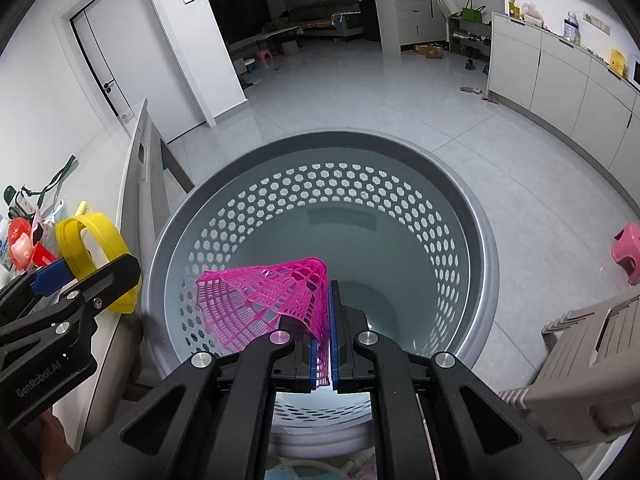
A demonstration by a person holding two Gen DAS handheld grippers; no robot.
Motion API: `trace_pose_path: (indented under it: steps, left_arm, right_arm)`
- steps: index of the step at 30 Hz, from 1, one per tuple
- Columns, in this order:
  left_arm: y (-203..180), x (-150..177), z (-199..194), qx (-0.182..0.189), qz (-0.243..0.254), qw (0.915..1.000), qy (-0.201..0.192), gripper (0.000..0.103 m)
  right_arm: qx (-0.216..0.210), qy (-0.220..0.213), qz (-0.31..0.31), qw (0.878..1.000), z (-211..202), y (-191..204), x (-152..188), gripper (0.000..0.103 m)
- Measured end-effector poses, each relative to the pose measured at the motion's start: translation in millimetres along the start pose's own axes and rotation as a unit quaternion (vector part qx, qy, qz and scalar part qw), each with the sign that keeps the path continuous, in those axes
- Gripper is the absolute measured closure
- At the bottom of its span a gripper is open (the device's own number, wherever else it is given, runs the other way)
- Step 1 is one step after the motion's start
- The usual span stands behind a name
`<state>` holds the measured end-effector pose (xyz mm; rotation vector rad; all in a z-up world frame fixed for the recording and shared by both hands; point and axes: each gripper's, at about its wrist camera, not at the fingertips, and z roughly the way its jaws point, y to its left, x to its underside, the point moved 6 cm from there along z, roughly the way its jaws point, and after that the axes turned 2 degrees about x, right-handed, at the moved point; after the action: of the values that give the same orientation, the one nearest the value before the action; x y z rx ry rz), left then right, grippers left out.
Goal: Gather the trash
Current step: 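Carry the yellow ring and pink shuttlecock over the grey basket with both tools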
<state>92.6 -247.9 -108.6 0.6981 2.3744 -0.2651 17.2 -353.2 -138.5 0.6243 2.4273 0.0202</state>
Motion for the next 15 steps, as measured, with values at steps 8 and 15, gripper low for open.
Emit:
trace_pose_path:
  steps: [8,15]
  left_arm:
    - [-6.0,1.7,-1.6,0.010,0.005,0.9999,0.002,0.035]
    - [-21.1,0.8,6.2,0.024,0.015,0.9996,0.007,0.035]
  right_arm:
    - [-0.001,0.007,0.003,1.000,8.1,-6.9,1.6,0.098]
    - [0.007,0.009,0.012,1.000,9.2,-15.2,3.1,0.098]
